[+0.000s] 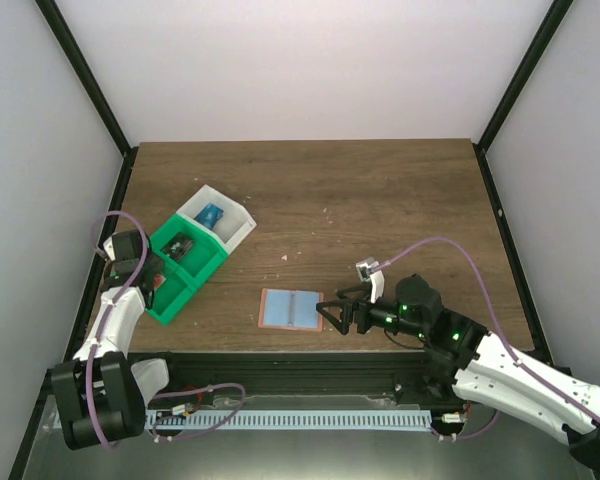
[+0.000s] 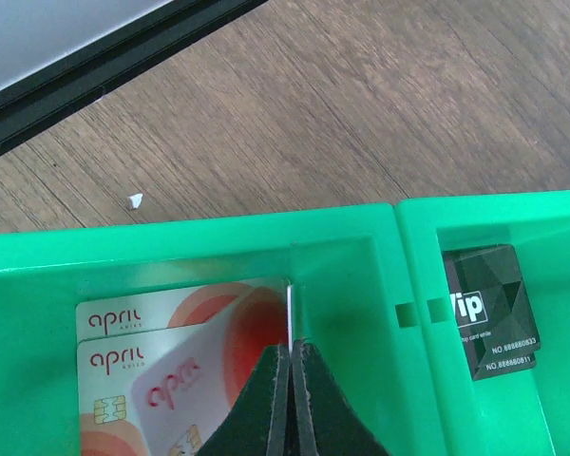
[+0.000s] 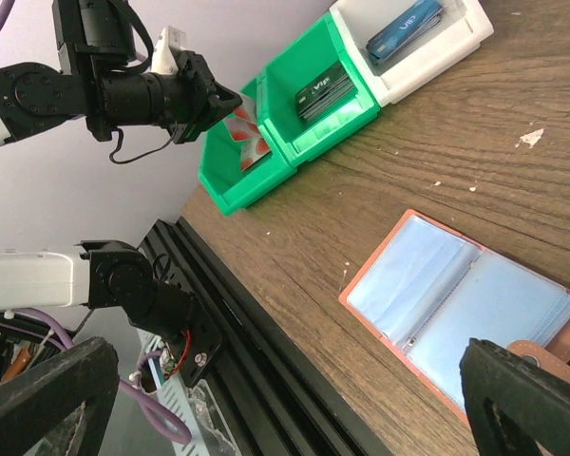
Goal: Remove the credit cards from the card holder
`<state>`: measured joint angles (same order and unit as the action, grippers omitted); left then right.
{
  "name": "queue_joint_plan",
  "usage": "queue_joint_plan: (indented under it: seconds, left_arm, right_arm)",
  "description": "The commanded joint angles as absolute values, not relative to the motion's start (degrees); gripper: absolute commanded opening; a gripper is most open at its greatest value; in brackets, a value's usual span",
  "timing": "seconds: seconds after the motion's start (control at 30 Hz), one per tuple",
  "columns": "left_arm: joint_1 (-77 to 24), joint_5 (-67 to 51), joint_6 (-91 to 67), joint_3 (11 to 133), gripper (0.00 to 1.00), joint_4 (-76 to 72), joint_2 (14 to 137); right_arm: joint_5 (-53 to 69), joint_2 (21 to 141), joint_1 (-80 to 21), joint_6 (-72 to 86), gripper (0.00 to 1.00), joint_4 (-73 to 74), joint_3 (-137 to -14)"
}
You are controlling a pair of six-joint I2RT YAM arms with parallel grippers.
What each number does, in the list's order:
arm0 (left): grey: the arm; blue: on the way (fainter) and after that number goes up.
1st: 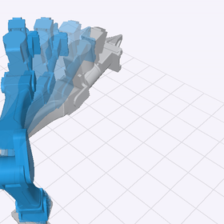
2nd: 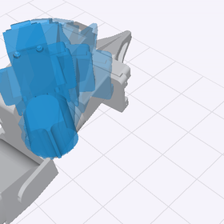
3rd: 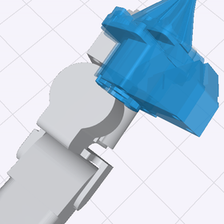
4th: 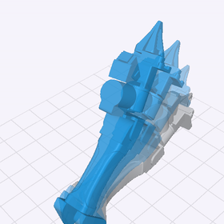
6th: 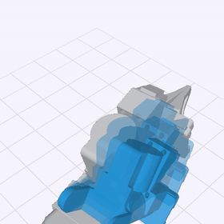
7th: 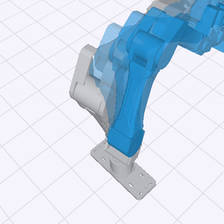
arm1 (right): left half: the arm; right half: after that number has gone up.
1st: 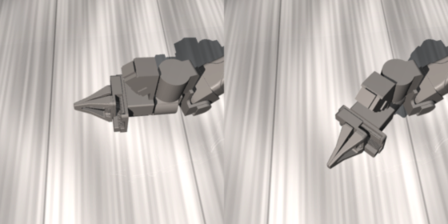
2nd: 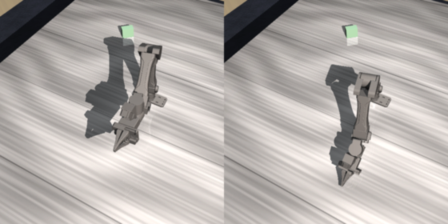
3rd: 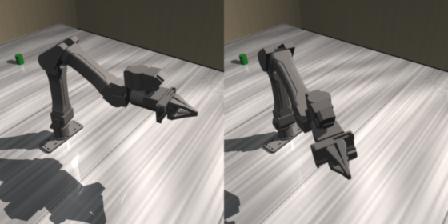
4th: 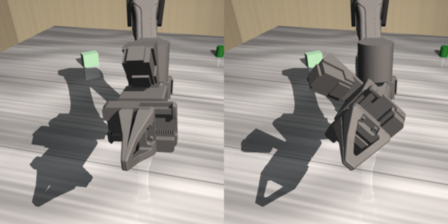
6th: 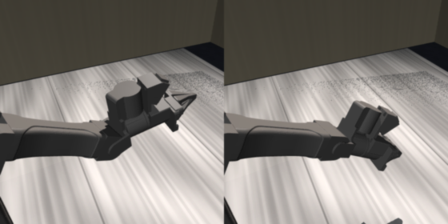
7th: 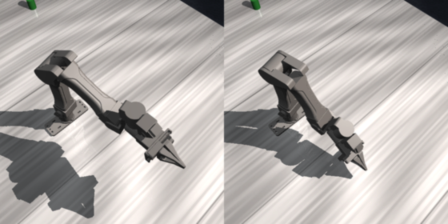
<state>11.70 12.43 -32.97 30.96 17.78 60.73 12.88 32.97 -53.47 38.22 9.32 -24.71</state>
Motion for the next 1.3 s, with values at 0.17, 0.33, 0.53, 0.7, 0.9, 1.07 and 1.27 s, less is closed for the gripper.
queue_joint_plan:
  seconds: [0.17, 0.33, 0.53, 0.7, 0.9, 1.07, 1.27]
  left_arm:
    - [12.27, 14.8, -31.9, 32.01, 0.0, 17.76, 61.36]
    - [12.3, 16.7, -32.23, 33.46, 0.03, 19.53, 60.58]
    - [12.3, 19.36, -33.28, 33.38, 0.09, 20.68, 60.27]
    - [12.29, 19.69, -33.99, 33.36, 0.16, 21.0, 60.31]
    - [12.28, 20.1, -33.49, 33.5, 0.21, 20.75, 60.03]
    - [12.3, 20.73, -33.35, 33.86, 0.21, 20.33, 60.55]
    - [12.32, 21.03, -35.12, 34.56, 0.26, 21.51, 60.91]
  right_arm:
    - [11.96, 33.52, -53.26, 37.12, 1.0, 7.6, -26.22]
    - [11.66, 33.48, -53.26, 37.33, 1.0, 7.67, -25.97]
    - [12.24, 34.12, -53.24, 37.59, 1.0, 7.97, -26.67]
    - [11.92, 34.52, -53.26, 36.49, 1.0, 9.19, -27.83]
    - [12.4, 33.67, -53.26, 38.48, 1.0, 8.58, -26.56]
    - [12.34, 32.39, -53.22, 39.87, 1.0, 8.32, -25.52]
    - [11.07, 32.55, -53.26, 40.38, 1.0, 9.06, -25.36]
